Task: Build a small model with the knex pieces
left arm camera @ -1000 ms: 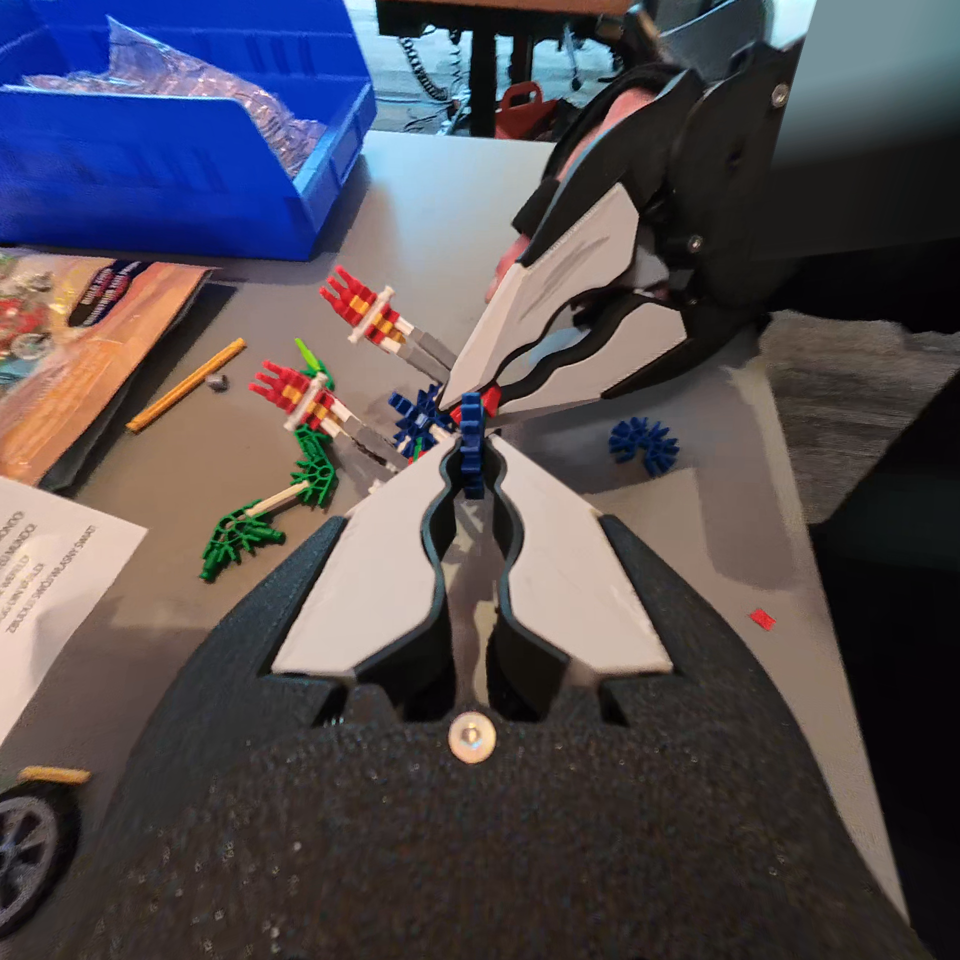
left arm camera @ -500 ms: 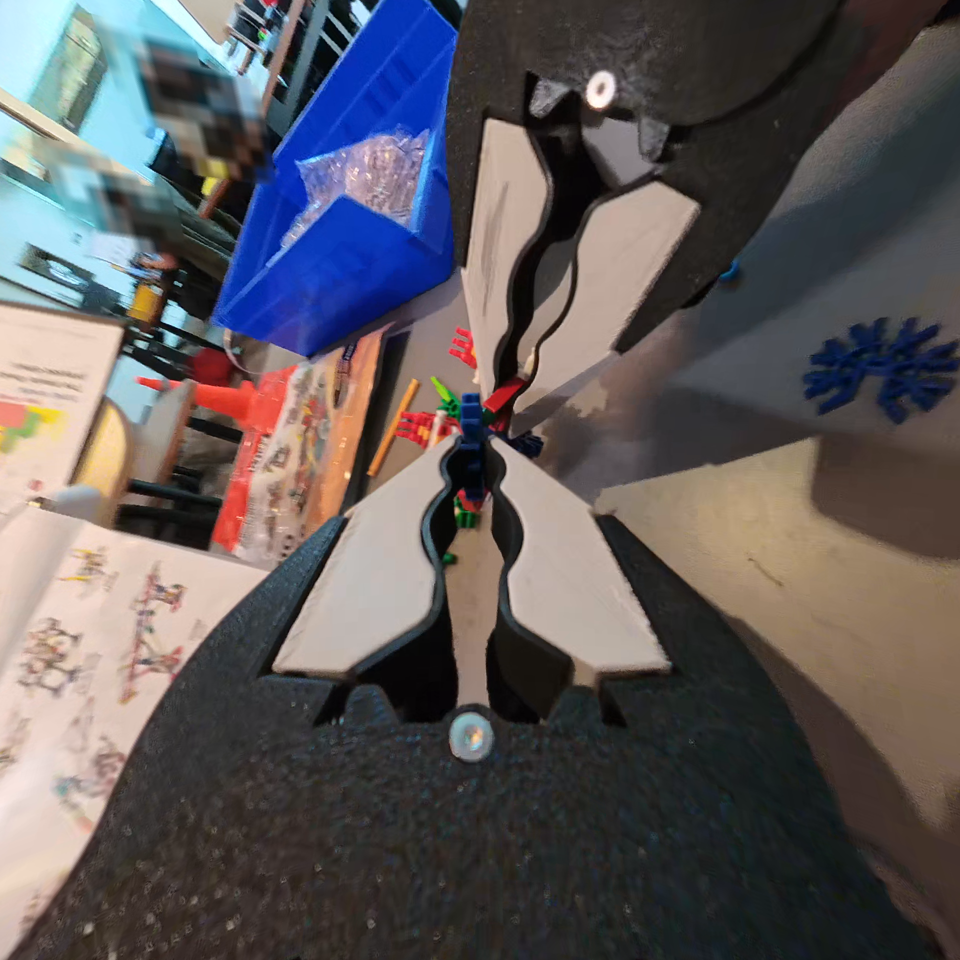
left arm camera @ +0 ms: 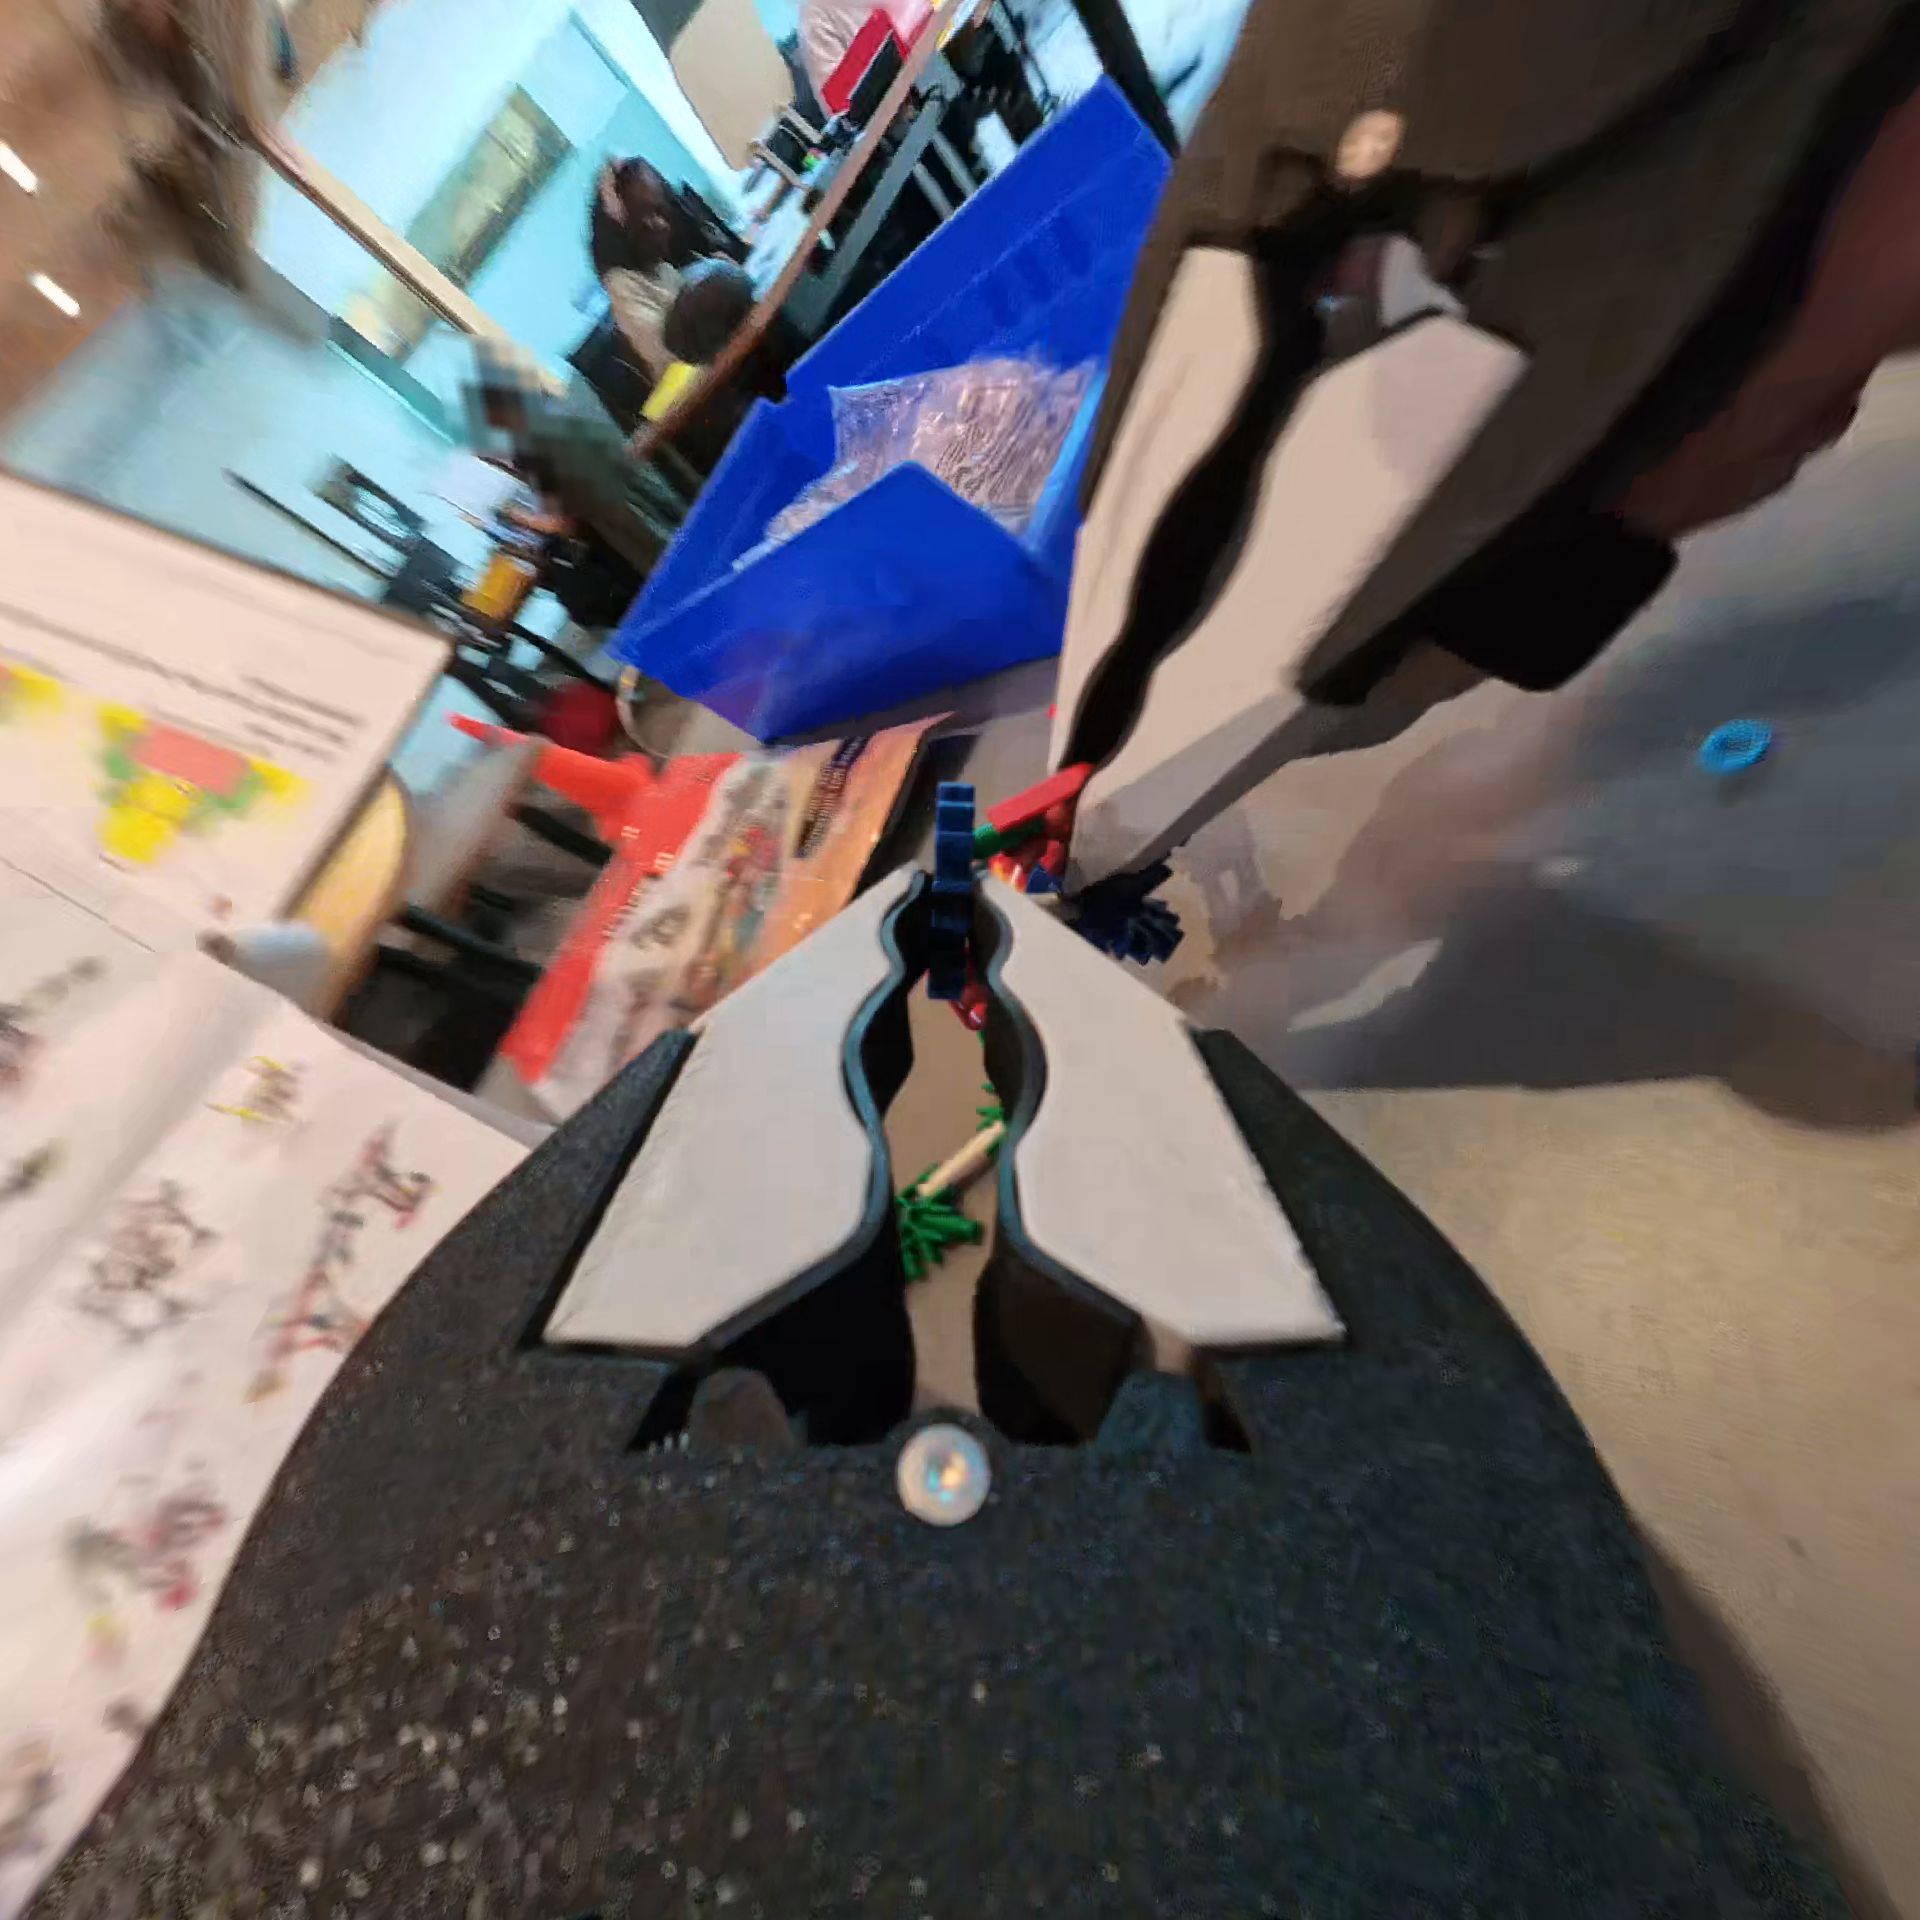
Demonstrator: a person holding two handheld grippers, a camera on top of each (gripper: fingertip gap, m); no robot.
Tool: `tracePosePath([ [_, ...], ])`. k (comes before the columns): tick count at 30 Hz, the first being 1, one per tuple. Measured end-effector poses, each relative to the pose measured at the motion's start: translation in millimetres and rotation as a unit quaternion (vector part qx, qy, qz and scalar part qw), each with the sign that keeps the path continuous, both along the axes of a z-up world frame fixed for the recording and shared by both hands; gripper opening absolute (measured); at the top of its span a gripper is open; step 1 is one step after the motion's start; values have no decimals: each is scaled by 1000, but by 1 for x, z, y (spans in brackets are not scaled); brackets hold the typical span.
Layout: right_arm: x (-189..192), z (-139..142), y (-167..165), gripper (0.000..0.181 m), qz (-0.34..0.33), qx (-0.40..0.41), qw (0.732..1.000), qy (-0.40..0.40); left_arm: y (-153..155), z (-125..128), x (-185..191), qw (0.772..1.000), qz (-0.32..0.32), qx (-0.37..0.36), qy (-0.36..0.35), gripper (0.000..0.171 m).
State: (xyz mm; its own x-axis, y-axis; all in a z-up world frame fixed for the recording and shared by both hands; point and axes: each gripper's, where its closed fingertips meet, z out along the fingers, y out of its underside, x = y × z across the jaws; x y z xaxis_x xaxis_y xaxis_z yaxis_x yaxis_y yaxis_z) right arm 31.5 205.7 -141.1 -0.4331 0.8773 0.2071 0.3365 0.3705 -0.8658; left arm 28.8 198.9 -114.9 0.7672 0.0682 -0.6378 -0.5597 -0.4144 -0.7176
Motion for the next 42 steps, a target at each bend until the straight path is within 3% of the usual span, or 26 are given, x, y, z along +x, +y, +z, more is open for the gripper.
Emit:
tracePosePath([
  [2,2,0,2,4,17,2,1000,-3,-5,3,-2,999,-13,1,-31,2],
  [4,5,-1,3,4,33,5,999,-6,-8,-1,23,986,-99,-29,-131,2],
  [7,12,-1,-3,5,69,-2,998,-11,-18,3,16,976,-97,-18,-196,2],
  [11,21,-4,-10,5,109,-41,993,-34,-32,11,10,935,-131,25,-330,2],
  [14,28,-3,-10,5,130,-68,988,-53,-39,4,6,899,-141,16,-415,3],
  [18,38,-6,-13,6,163,-135,972,-99,-44,-2,7,868,-156,5,-471,3],
  [23,38,-15,-11,18,154,-92,978,-104,-45,-3,5,846,-167,25,-507,3],
  [29,41,6,-9,23,138,-63,987,-56,-45,4,12,815,-202,48,-542,3],
  [36,39,15,-25,23,135,-60,989,-33,-38,5,27,827,-225,38,-513,3],
  [38,38,15,-17,23,123,-71,989,-33,-37,-1,30,846,-220,20,-485,3],
  [42,48,19,-15,23,127,-98,986,-36,-33,5,45,845,-248,23,-474,5],
])
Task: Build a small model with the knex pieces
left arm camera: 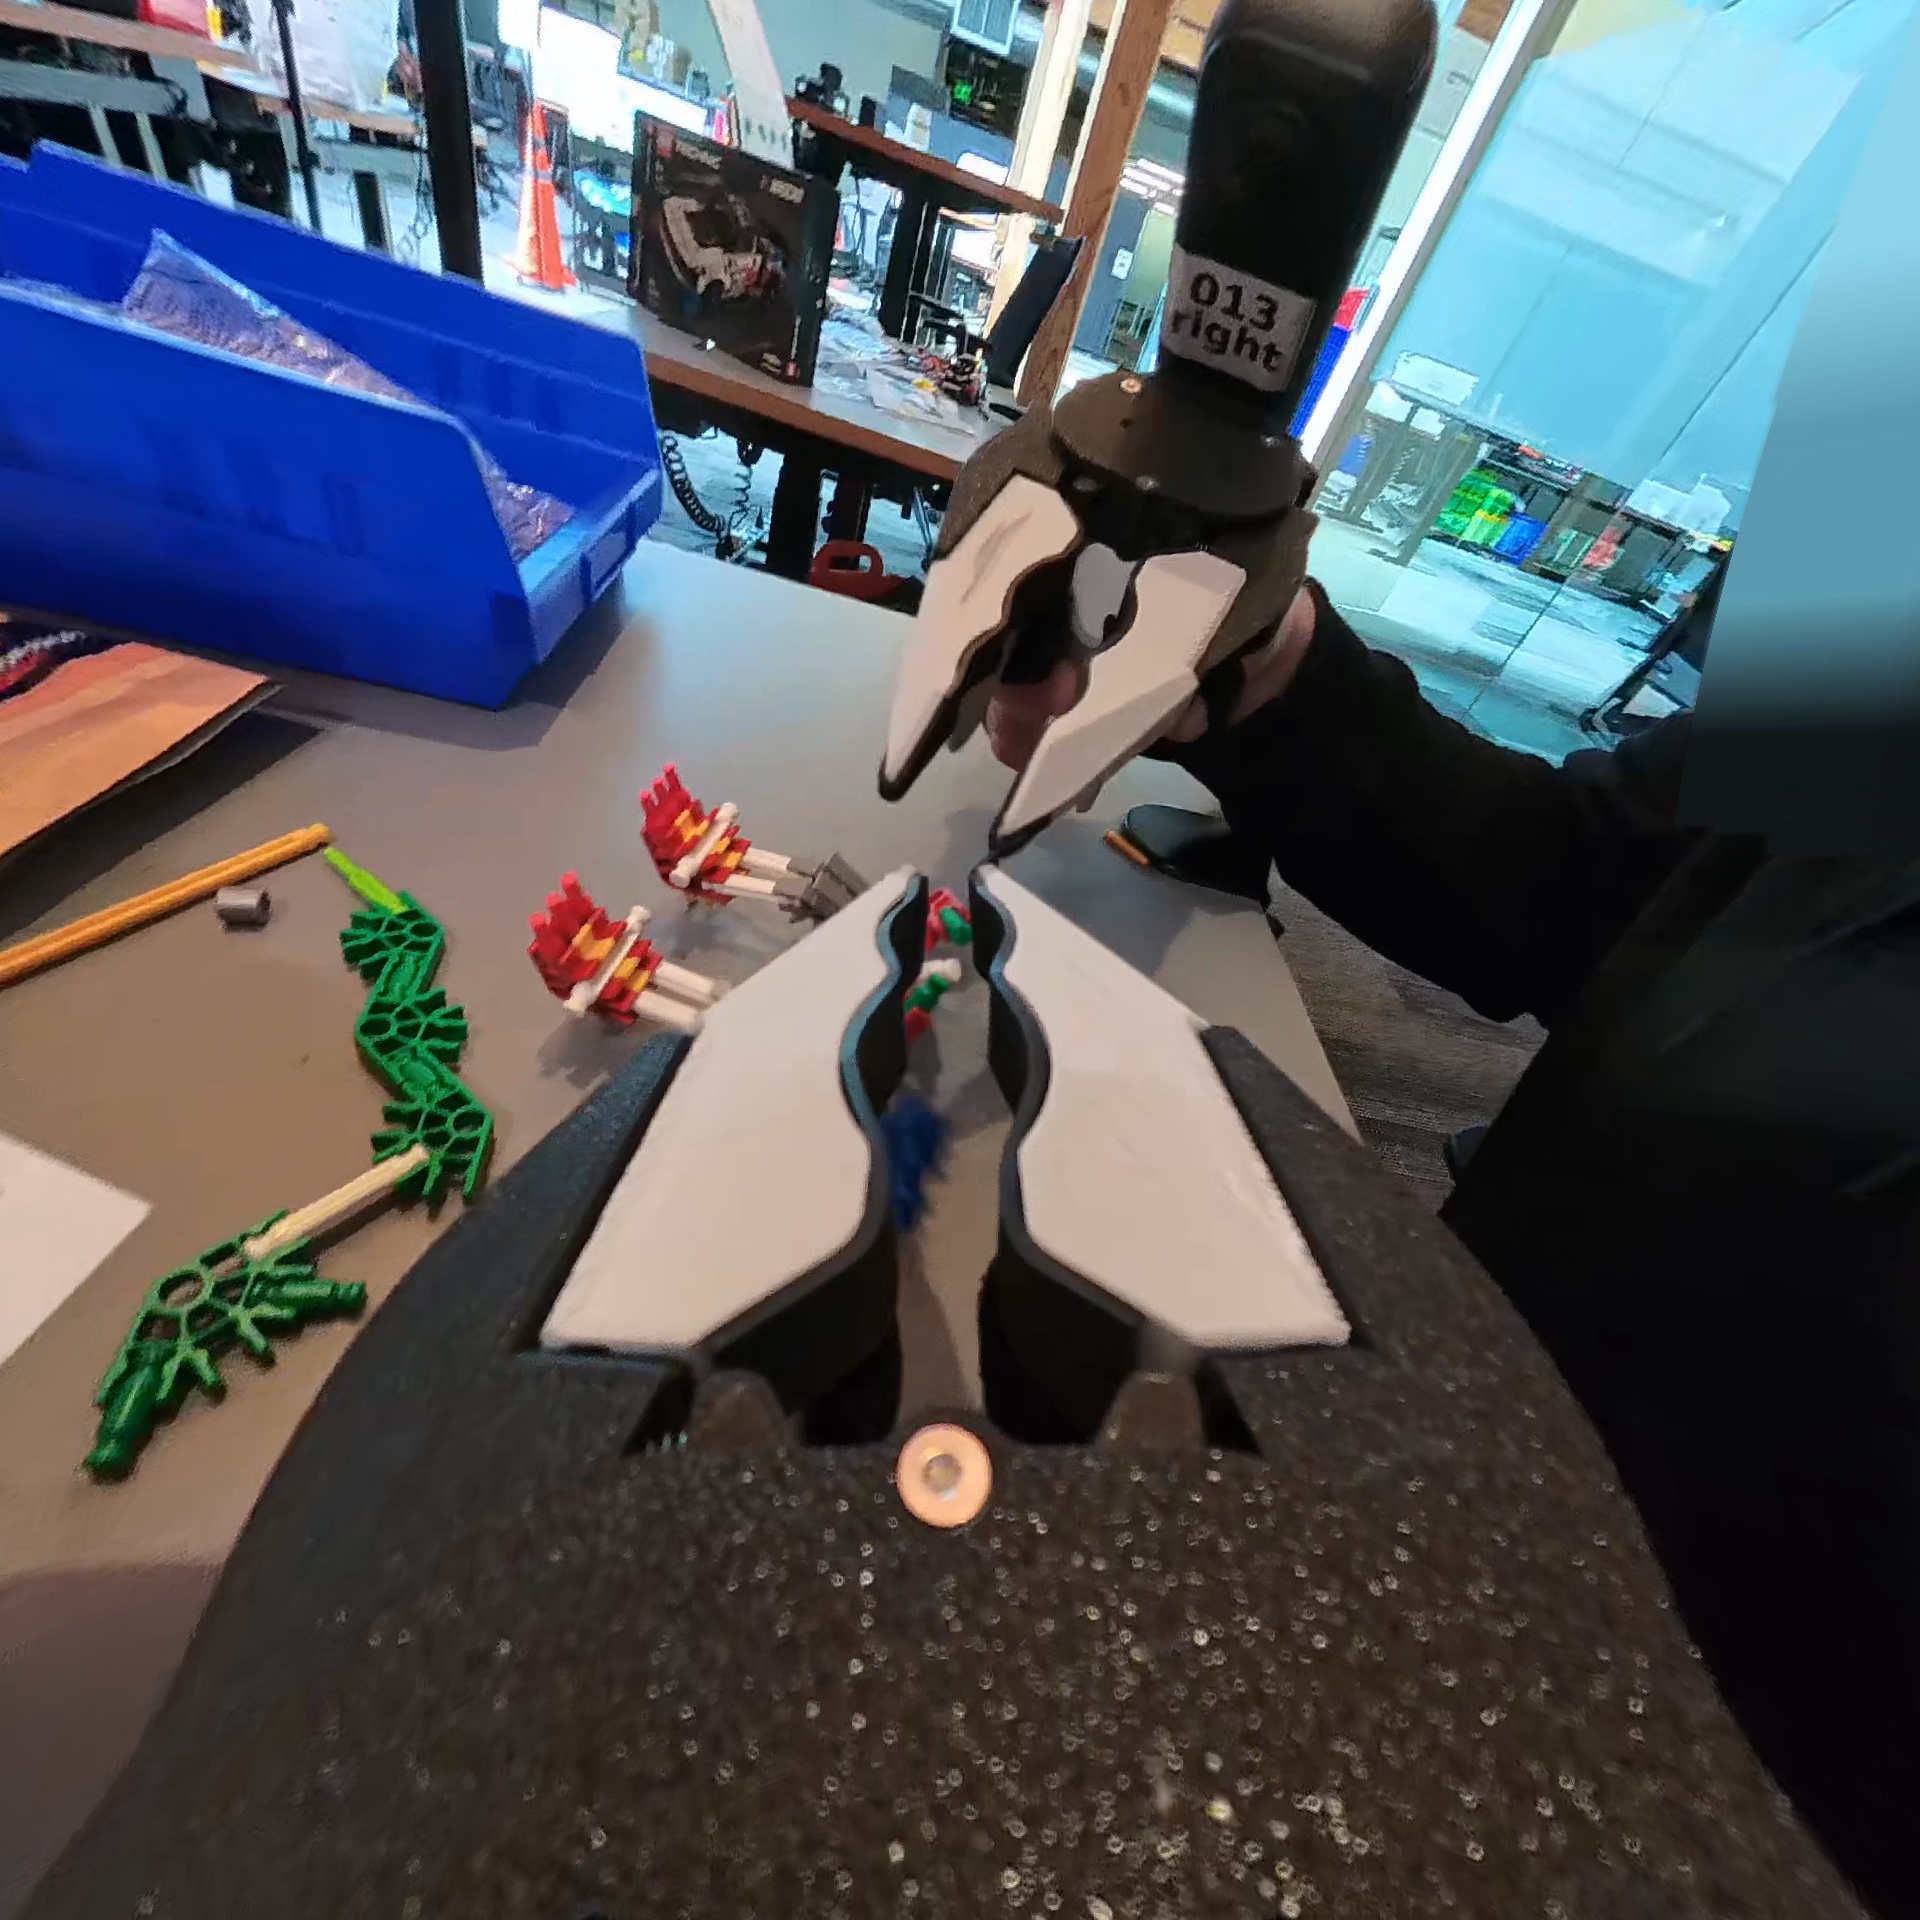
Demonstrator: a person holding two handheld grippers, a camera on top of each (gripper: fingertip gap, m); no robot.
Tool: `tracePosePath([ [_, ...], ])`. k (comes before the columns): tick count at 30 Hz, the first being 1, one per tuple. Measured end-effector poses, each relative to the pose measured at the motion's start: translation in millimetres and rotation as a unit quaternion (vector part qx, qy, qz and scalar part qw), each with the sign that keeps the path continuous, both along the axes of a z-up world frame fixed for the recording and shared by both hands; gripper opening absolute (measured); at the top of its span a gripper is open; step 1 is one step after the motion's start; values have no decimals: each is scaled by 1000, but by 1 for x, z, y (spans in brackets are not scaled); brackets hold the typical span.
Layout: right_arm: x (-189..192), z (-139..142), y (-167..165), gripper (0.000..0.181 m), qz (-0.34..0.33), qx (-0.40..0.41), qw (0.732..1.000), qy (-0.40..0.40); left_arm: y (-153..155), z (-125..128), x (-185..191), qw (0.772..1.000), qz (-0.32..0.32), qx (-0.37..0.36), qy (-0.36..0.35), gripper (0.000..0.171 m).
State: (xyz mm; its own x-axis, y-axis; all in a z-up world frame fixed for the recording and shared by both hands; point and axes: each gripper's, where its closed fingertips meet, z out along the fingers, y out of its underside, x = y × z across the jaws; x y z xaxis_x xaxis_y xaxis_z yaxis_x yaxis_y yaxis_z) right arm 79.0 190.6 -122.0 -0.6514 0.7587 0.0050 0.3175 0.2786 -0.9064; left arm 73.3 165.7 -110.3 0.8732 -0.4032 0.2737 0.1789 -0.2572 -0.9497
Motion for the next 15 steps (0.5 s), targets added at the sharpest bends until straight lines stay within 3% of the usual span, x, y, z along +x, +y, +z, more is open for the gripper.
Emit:
tracePosePath([
  [5,6,-6,-7,23,-3,24,1000,-3,6,-2,7,999,-12,-2,37,0],
  [11,31,-13,0,23,-13,52,998,-15,-21,-20,10,988,-28,-72,133,17],
  [15,35,-28,14,26,-52,96,994,-17,-20,-29,11,980,-14,-78,185,25],
])
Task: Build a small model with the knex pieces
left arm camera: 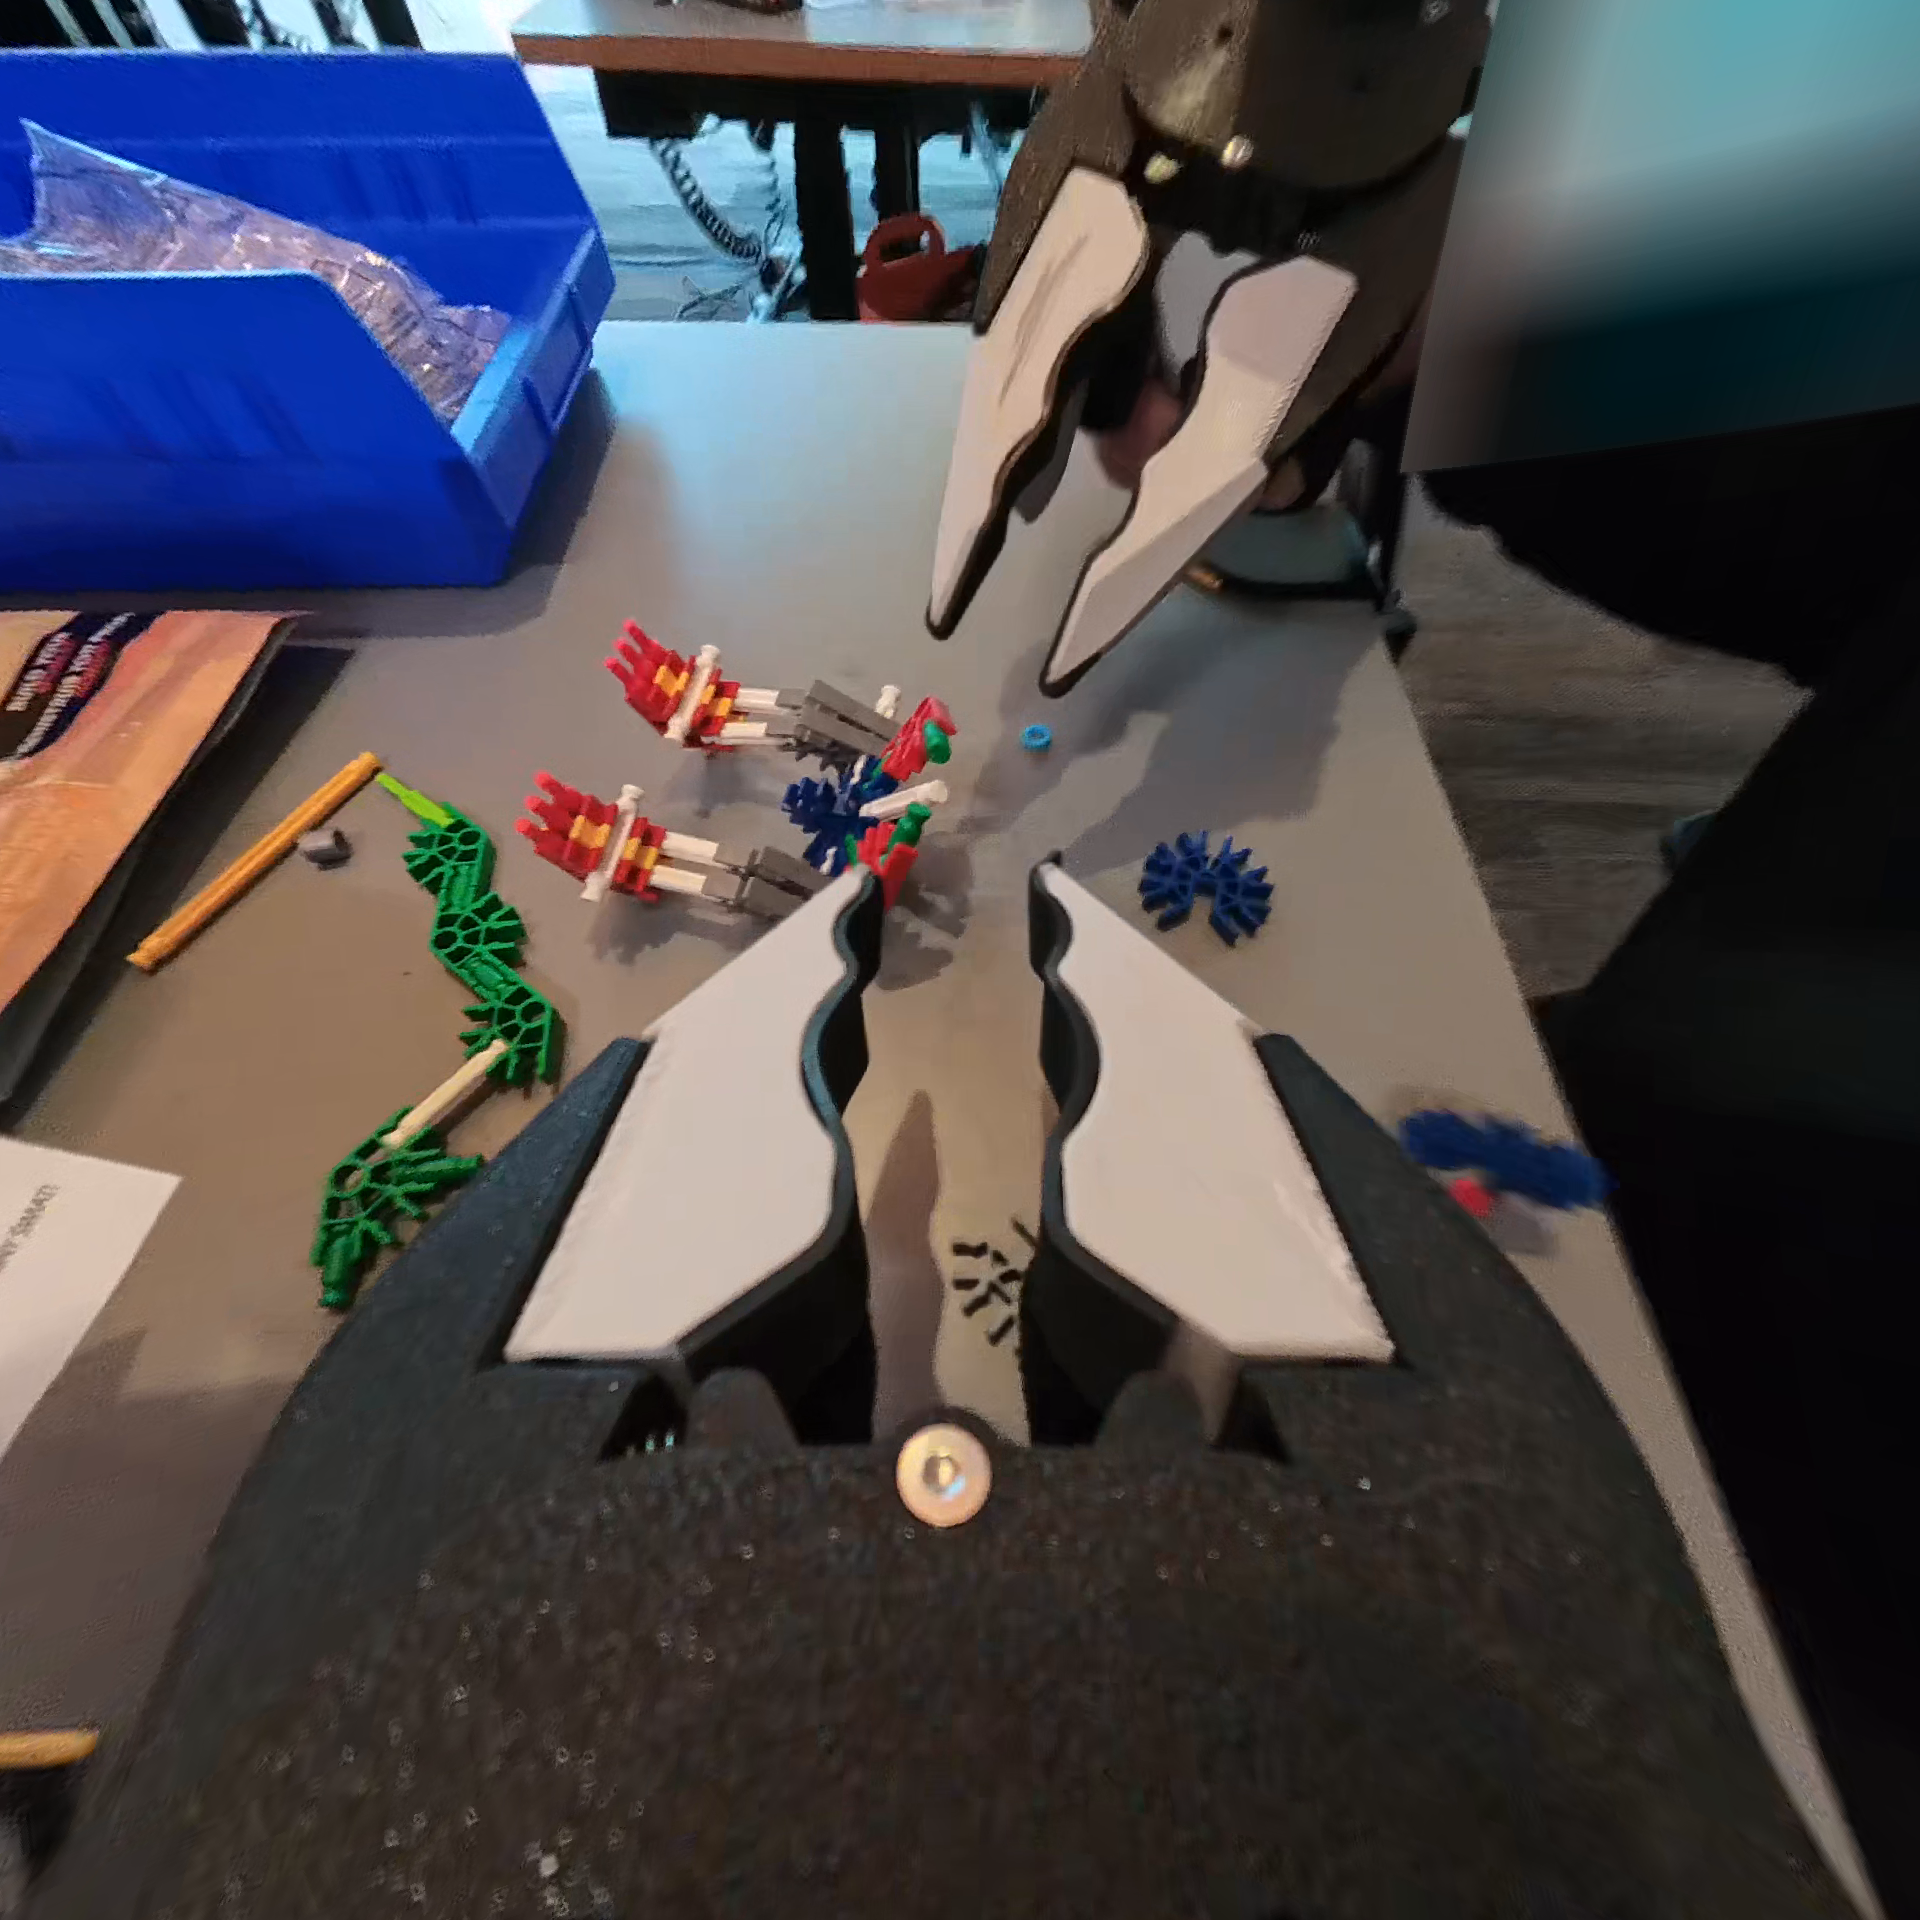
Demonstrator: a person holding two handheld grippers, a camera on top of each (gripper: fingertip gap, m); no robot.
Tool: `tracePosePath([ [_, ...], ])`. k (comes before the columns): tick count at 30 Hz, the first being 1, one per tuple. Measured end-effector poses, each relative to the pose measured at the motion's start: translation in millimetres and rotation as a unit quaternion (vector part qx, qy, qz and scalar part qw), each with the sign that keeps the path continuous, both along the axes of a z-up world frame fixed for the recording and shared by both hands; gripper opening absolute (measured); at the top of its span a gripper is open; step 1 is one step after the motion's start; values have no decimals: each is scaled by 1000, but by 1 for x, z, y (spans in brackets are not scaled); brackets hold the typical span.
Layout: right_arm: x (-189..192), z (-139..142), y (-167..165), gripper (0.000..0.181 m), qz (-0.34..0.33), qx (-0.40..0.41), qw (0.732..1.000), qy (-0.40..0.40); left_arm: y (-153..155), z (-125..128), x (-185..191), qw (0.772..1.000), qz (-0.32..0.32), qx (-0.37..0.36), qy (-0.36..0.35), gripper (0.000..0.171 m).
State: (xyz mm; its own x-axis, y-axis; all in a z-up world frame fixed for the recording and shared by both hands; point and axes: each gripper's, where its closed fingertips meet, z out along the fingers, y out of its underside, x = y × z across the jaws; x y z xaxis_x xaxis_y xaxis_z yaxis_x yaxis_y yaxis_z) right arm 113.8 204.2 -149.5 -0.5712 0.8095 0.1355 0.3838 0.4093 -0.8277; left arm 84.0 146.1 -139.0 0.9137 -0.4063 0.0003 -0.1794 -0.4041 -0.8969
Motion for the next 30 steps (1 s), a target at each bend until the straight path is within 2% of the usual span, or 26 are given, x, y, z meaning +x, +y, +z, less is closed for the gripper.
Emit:
tracePosePath([
  [3,-4,-11,6,29,-17,49,999,9,9,-24,-11,993,17,-23,115,32],
  [6,-10,-19,7,30,-28,88,996,16,18,-27,0,991,-3,-3,131,32],
  [9,-20,-16,1,27,-19,94,994,49,27,-41,-7,982,13,-6,186,31],
  [13,-30,-25,0,11,-7,111,993,43,35,-40,-1,980,5,23,199,20],
  [21,-33,-24,-7,12,21,71,996,58,41,-43,-6,974,-16,16,225,11],
  [30,-37,-26,0,17,36,82,991,95,42,-46,-4,977,-53,-20,206,12],
])
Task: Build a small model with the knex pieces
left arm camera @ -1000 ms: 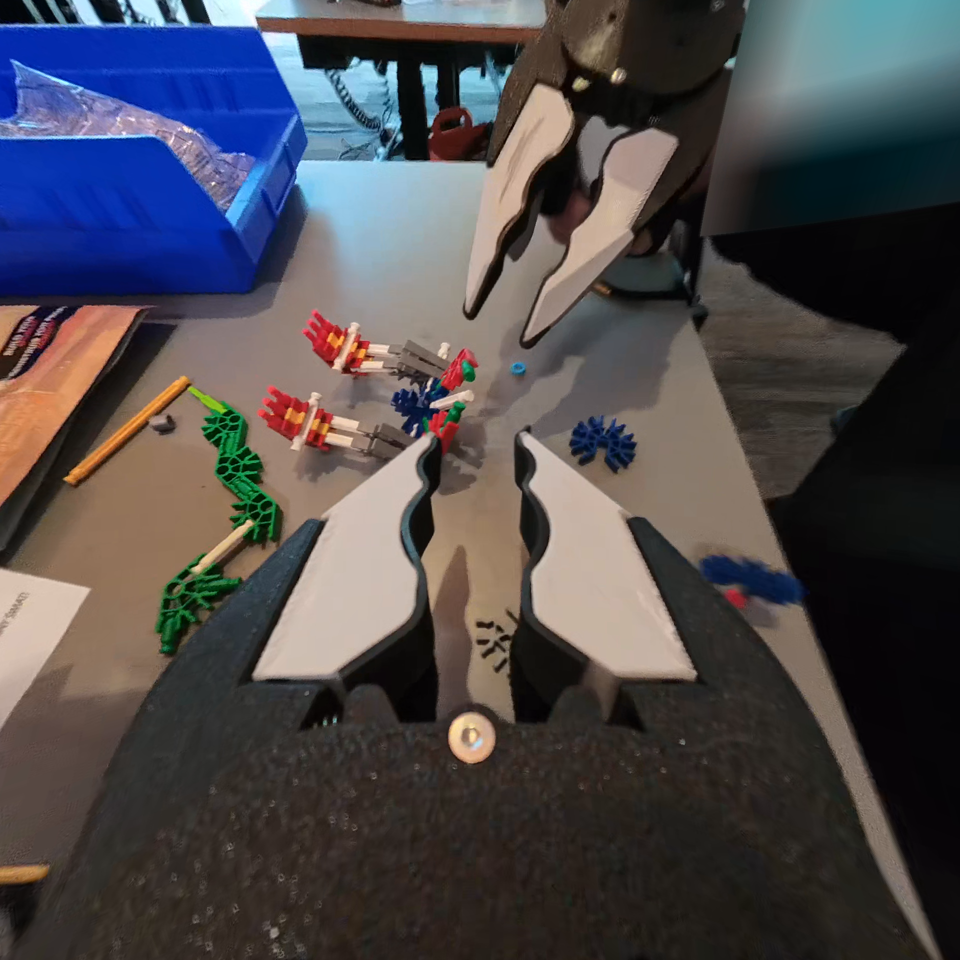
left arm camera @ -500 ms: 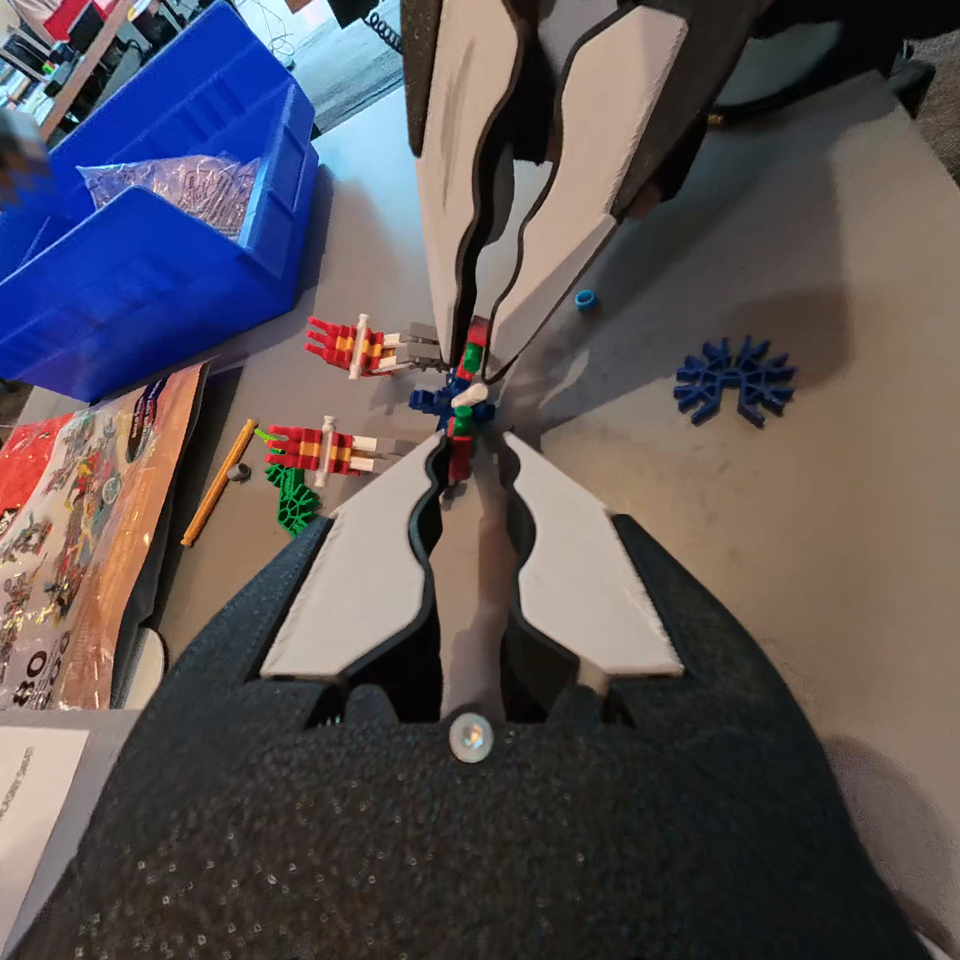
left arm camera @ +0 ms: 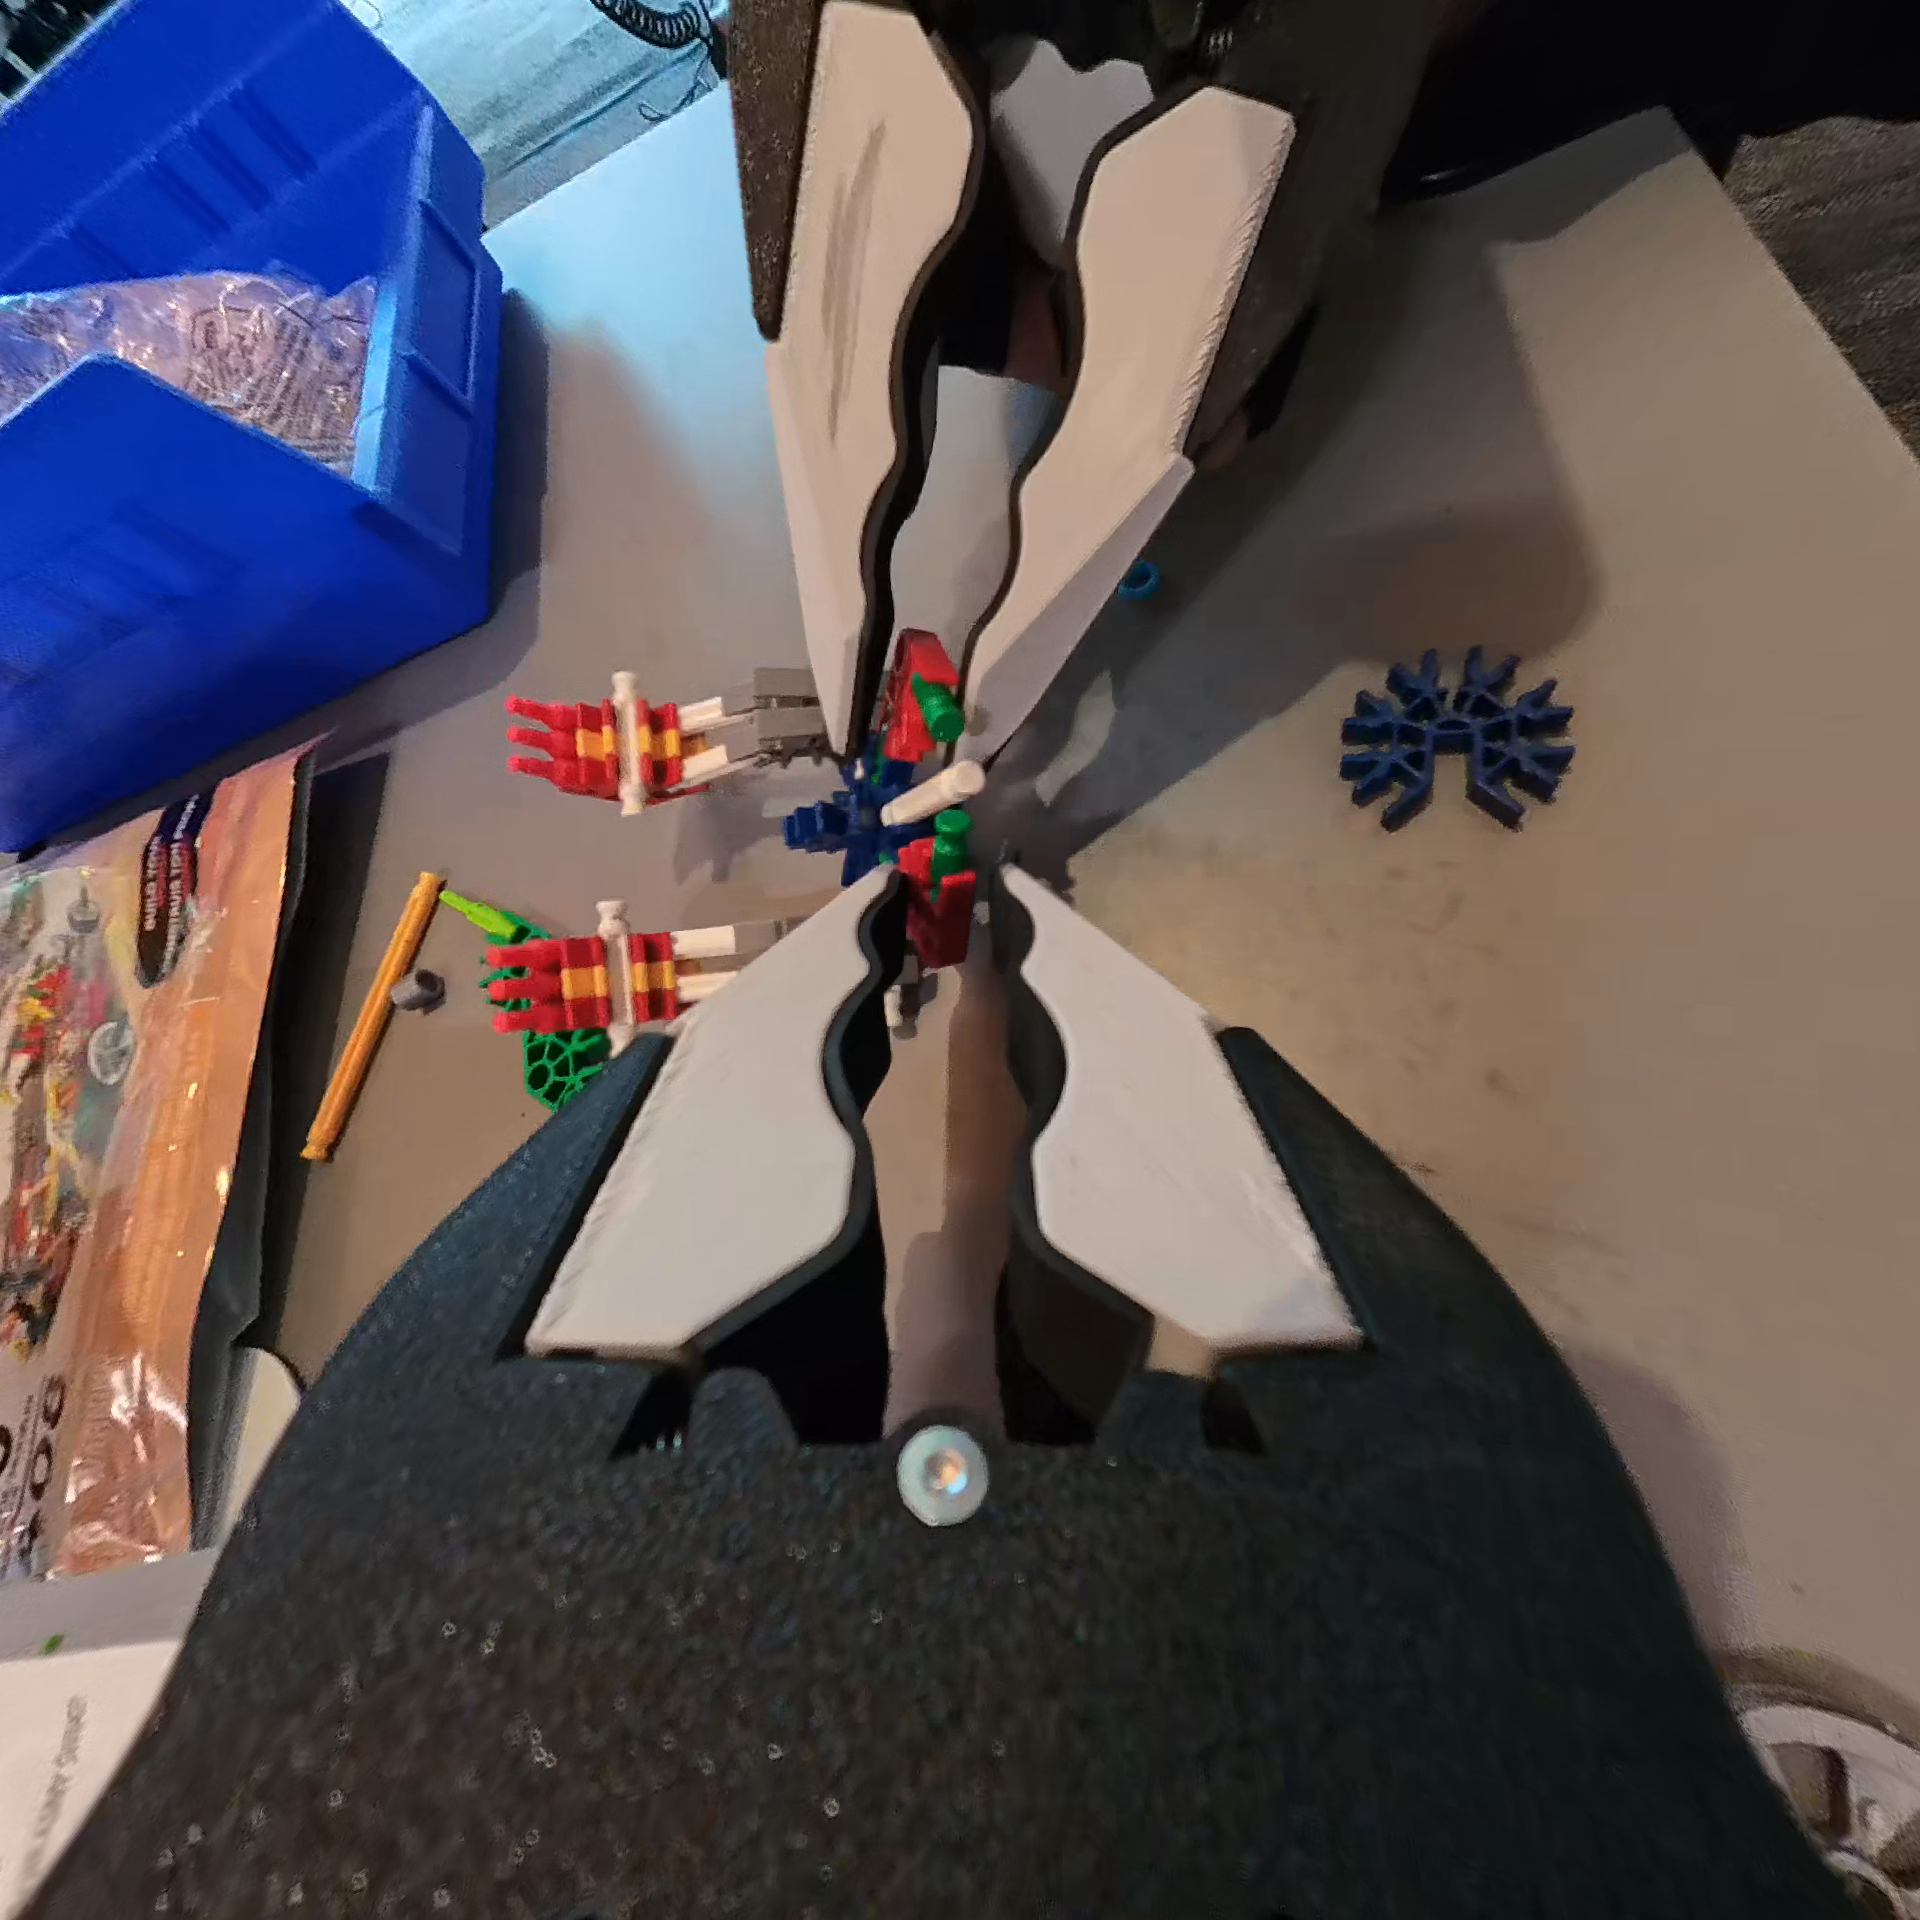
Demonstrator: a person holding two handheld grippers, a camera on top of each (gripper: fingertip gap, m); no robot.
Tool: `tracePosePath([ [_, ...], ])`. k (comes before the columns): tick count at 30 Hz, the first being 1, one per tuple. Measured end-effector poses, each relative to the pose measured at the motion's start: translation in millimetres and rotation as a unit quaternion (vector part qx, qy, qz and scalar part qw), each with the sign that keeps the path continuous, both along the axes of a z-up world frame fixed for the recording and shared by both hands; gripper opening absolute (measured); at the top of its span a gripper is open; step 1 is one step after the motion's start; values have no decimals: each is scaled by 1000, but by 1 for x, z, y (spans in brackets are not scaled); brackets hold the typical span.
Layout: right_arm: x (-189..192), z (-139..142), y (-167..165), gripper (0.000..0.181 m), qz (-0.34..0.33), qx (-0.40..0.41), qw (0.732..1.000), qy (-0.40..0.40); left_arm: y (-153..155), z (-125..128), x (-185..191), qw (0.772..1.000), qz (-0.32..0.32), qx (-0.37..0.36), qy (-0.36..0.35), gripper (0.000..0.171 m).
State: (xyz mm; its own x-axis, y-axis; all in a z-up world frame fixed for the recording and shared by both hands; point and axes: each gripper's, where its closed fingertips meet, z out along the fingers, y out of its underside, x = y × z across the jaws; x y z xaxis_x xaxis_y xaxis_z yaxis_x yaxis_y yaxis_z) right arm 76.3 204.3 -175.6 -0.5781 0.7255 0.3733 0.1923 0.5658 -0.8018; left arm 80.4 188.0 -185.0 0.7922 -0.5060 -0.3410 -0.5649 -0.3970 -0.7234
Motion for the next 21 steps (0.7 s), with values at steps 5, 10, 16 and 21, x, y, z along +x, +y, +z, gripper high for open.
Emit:
tracePosePath([
  [5,7,7,-3,17,18,-7,1000,23,1,-3,2,1000,-6,-13,18,12],
  [10,11,12,-2,18,32,-14,999,33,5,-2,5,1000,-10,-20,18,10],
  [16,11,12,-3,8,42,-15,999,27,10,-1,3,999,-5,-18,26,7],
  [21,11,14,-3,8,44,-12,999,29,8,-1,3,998,-10,-22,57,7],
])
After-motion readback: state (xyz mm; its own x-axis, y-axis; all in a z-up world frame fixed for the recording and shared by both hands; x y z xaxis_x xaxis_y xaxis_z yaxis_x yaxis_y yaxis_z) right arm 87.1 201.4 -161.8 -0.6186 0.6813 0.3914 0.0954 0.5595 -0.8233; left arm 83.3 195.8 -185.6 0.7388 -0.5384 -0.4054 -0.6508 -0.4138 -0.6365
